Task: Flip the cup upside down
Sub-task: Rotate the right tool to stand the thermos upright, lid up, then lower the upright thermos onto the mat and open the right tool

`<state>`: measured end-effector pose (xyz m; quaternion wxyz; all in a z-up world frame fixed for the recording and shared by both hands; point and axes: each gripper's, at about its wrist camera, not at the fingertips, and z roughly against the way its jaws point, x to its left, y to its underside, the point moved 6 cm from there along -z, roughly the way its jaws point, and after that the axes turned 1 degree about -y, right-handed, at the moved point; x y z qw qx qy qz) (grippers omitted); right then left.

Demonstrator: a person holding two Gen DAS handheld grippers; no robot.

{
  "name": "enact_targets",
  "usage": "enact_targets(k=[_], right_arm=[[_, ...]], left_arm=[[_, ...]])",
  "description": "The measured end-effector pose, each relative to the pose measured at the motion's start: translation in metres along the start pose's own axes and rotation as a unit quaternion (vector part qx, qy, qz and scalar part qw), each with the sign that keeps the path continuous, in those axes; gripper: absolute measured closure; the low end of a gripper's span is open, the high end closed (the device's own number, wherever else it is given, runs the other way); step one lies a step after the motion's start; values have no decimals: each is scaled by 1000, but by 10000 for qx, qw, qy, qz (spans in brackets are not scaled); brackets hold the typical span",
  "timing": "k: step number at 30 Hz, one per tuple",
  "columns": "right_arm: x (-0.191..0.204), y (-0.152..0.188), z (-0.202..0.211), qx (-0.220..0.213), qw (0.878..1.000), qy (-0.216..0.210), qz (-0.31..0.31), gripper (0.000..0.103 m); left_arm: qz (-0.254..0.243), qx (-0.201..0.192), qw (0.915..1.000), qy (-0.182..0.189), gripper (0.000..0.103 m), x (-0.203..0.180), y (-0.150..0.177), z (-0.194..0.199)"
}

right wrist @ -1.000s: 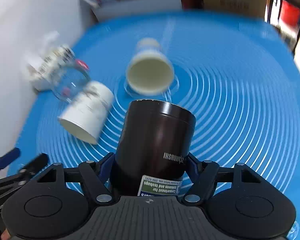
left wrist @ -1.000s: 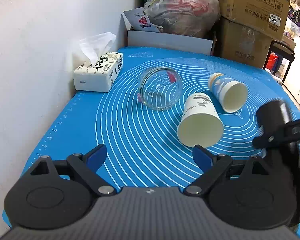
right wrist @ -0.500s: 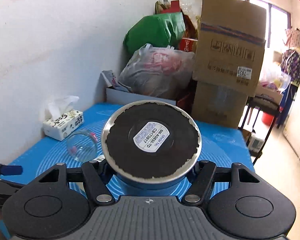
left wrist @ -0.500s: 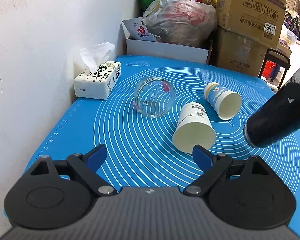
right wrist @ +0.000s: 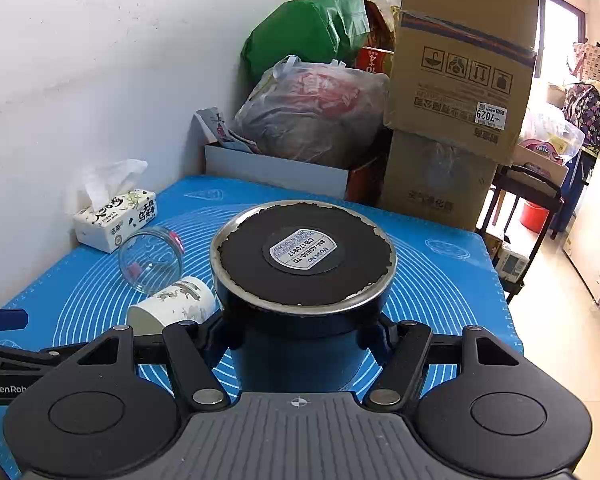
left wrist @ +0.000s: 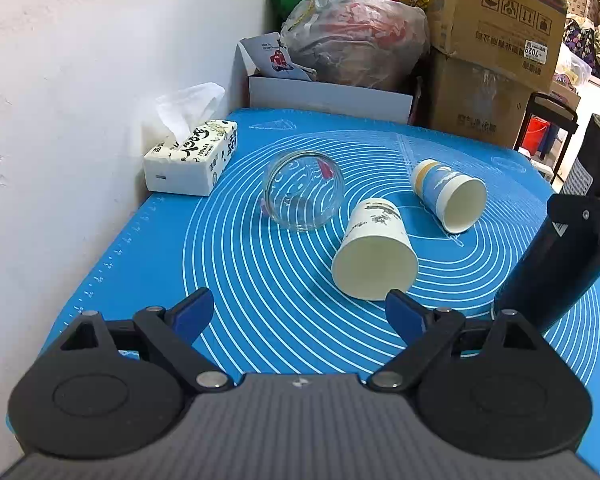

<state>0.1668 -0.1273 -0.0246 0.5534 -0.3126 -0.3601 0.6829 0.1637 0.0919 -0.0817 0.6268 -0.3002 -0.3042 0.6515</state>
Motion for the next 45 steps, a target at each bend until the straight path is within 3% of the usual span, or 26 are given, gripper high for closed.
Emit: enact_targets(k=[22,29,34,45], right_arm=[[-8,-1,-9,3,9999,-36,-169,38],[-9,0,-4,46,9999,-25,-151,28],[-12,6,17,20,9996,-53,-280,23],[-22,55,110,-76,9980,-47,-623,16]], left_arm=[[-78,94,9999,63,11,-7,3,-1],[-133,64,9998,119,11,-12,3,4],[-219,-54,9995,240,11,-22,2,26],[-599,-343,9964,484,11,-57,24,103]])
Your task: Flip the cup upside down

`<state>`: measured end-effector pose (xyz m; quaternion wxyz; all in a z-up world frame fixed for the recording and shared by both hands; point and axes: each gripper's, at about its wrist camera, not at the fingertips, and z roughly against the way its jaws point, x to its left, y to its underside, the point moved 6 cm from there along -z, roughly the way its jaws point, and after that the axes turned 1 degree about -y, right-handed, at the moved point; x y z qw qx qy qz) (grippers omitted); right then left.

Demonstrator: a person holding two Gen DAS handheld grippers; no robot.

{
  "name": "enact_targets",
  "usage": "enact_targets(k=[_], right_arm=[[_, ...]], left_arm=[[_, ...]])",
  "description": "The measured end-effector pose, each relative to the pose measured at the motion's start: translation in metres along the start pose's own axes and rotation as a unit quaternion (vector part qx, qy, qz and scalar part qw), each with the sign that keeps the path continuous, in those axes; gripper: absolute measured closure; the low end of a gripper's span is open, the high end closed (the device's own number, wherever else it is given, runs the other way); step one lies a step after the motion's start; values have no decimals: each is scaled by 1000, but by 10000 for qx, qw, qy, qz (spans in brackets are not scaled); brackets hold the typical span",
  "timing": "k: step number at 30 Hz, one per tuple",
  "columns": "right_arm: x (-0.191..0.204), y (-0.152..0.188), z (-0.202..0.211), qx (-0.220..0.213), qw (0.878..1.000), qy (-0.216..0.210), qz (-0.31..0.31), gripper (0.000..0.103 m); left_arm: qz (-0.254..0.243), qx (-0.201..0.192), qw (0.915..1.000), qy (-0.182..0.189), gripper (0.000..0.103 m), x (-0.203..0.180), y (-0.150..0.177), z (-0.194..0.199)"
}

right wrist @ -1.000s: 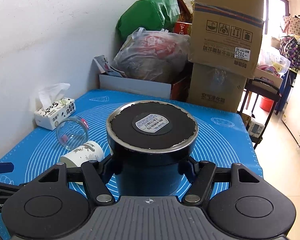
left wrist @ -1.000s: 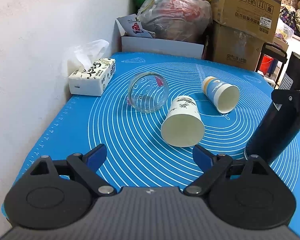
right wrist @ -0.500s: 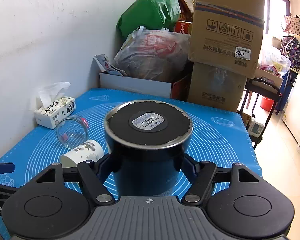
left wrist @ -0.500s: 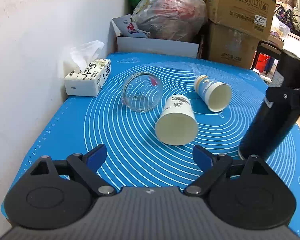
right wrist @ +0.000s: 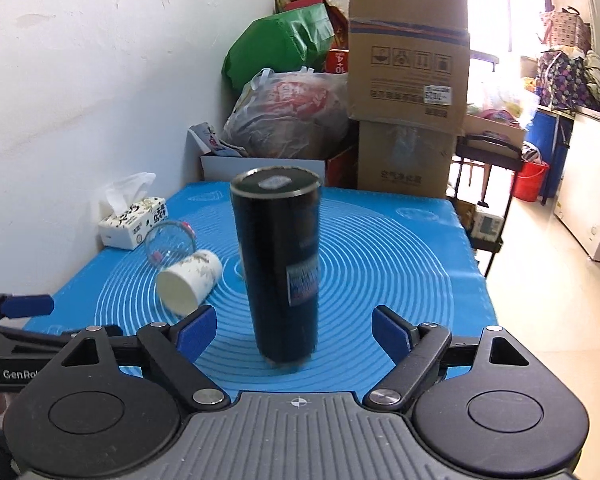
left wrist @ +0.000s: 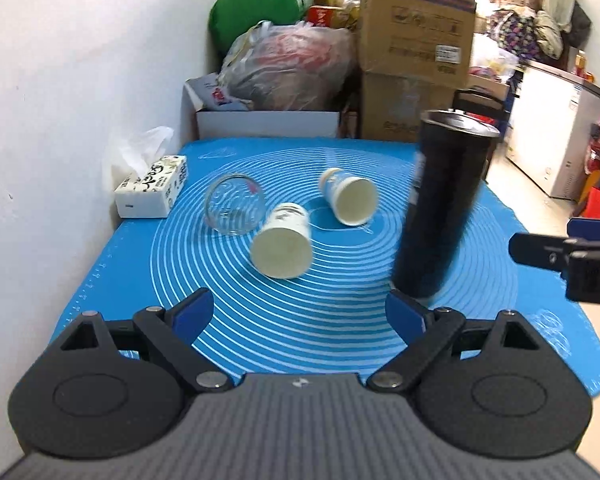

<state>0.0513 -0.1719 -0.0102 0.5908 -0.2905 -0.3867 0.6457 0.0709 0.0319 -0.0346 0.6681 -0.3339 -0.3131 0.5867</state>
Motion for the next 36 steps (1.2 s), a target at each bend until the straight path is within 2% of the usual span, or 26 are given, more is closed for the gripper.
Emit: enact_targets(k=[8,13,36], right_arm=[[-14,32,37,194,9997,36,-164,16],[-15,48,49,316,9994,36,-140,15],[-10,71,54,554,9984,8,-115,15]], left_arm=[[-293,14,9995,102,11,-30,24,31],[-303,22,9995,115,11,-37,34,39],[-389,92,9992,87,11,-40,45,44]])
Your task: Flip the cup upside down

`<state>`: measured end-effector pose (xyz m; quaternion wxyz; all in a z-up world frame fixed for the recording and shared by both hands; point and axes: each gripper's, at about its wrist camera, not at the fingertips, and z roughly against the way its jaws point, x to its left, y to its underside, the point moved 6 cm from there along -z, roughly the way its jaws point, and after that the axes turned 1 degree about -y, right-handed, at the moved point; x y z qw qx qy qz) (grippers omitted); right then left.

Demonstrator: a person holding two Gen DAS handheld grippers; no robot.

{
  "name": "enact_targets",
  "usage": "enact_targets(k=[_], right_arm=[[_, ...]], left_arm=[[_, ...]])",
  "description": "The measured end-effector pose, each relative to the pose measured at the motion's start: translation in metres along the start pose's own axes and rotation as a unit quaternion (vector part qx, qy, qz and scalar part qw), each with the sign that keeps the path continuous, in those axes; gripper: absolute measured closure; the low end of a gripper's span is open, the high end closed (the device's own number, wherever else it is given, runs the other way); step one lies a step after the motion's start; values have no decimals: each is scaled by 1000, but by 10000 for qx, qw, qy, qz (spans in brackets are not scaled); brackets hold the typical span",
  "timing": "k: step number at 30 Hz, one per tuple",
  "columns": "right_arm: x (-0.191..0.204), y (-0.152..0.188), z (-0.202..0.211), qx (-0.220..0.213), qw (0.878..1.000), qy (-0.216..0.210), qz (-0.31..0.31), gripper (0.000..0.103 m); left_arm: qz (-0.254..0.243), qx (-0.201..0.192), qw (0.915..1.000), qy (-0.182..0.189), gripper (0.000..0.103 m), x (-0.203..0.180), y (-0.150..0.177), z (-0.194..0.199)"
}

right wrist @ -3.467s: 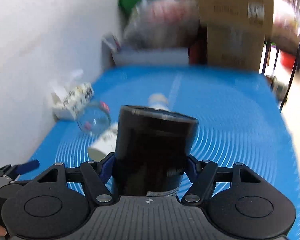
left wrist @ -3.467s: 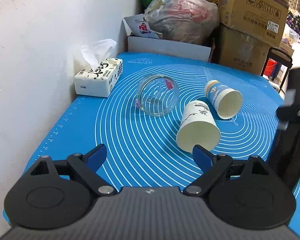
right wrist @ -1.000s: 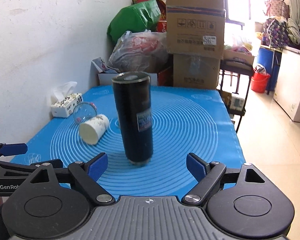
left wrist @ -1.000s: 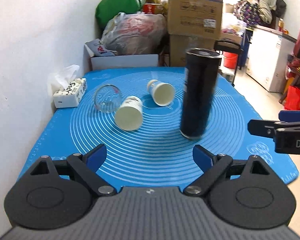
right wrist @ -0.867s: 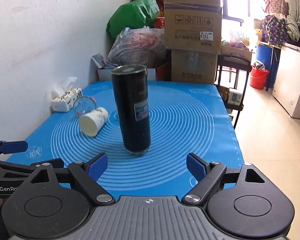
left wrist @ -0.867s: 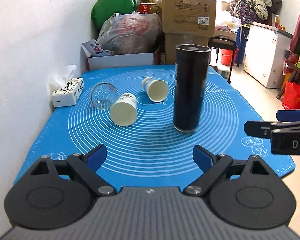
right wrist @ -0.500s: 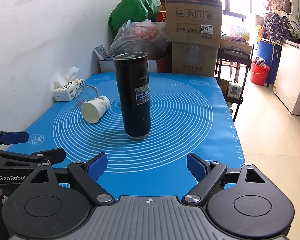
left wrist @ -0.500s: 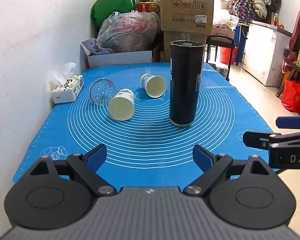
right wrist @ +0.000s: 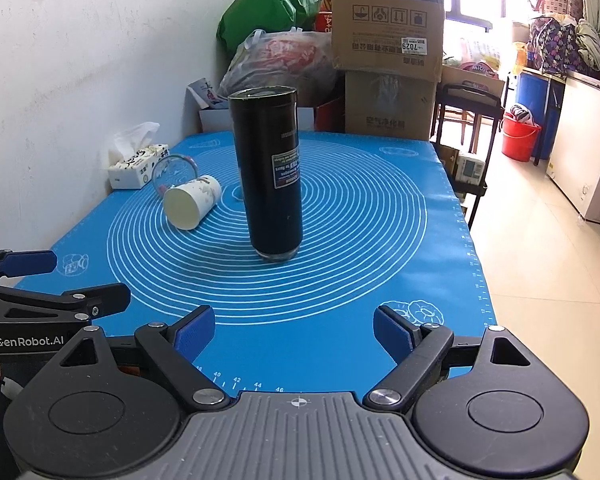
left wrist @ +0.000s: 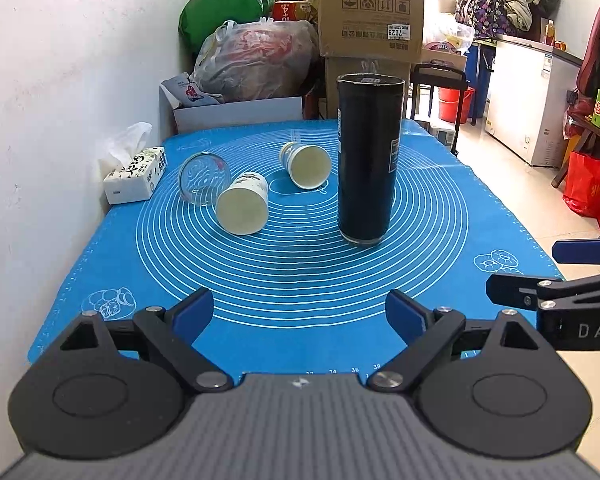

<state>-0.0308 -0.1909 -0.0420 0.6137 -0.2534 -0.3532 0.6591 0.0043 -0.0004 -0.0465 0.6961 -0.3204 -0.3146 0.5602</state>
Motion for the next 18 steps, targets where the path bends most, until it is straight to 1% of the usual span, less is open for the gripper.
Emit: enact_targets(k=[18], right_arm=[[2,-1,2,-17,10000,24,35,15]], left_arm=[[21,-6,10000,-4,10,1,-1,2]])
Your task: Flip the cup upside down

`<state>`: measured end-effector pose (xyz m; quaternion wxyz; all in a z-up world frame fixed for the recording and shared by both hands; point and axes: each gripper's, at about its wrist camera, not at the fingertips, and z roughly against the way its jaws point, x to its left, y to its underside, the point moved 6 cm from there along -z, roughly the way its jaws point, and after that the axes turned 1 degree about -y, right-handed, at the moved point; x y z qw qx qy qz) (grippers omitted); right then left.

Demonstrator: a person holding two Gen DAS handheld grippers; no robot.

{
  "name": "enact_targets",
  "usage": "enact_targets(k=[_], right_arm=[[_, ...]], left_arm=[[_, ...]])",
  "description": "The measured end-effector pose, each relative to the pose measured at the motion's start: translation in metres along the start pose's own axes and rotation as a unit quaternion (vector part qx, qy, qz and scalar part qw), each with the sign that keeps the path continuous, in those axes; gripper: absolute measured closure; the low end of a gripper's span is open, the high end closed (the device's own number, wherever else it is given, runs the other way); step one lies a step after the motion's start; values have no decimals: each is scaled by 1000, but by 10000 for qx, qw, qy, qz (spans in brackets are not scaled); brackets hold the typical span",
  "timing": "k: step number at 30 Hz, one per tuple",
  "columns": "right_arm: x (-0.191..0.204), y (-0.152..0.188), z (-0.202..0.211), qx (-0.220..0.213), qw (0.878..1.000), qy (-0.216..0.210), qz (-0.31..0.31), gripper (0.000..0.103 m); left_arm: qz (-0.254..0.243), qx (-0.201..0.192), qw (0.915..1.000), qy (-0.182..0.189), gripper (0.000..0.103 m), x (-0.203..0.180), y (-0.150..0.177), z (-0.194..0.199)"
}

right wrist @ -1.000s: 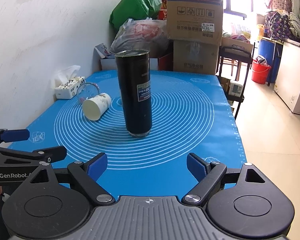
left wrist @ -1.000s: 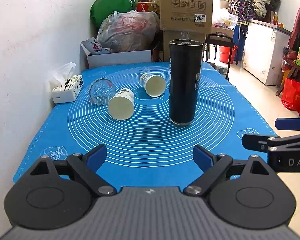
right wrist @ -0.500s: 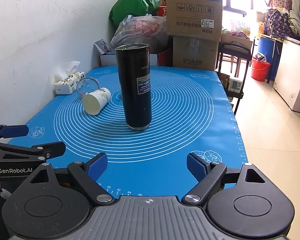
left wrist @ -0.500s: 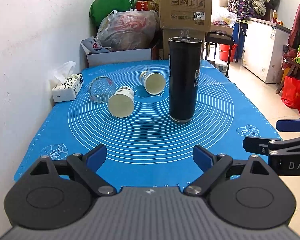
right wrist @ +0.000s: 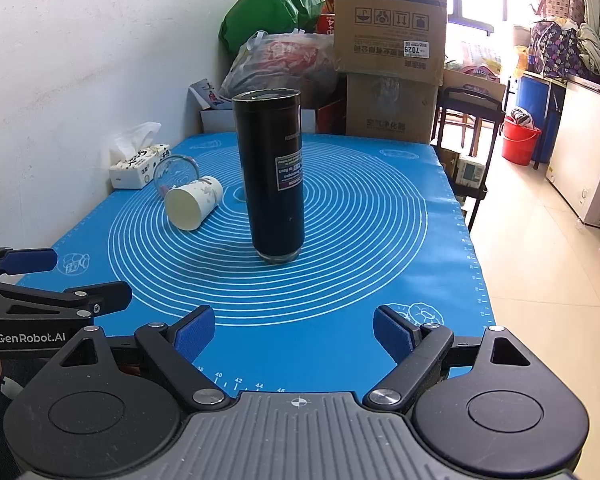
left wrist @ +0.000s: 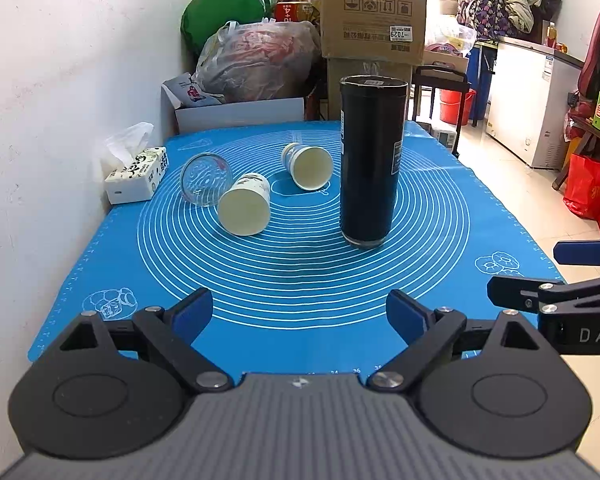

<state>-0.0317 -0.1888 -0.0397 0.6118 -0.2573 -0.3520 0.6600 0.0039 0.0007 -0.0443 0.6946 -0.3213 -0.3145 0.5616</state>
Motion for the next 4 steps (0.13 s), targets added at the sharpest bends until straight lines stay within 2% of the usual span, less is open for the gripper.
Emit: enact_targets(k=[4], right_arm=[[0,0,0,-1,10000,6,0,15]], left_arm=[[-11,9,10000,-16,10,1,0,-1]])
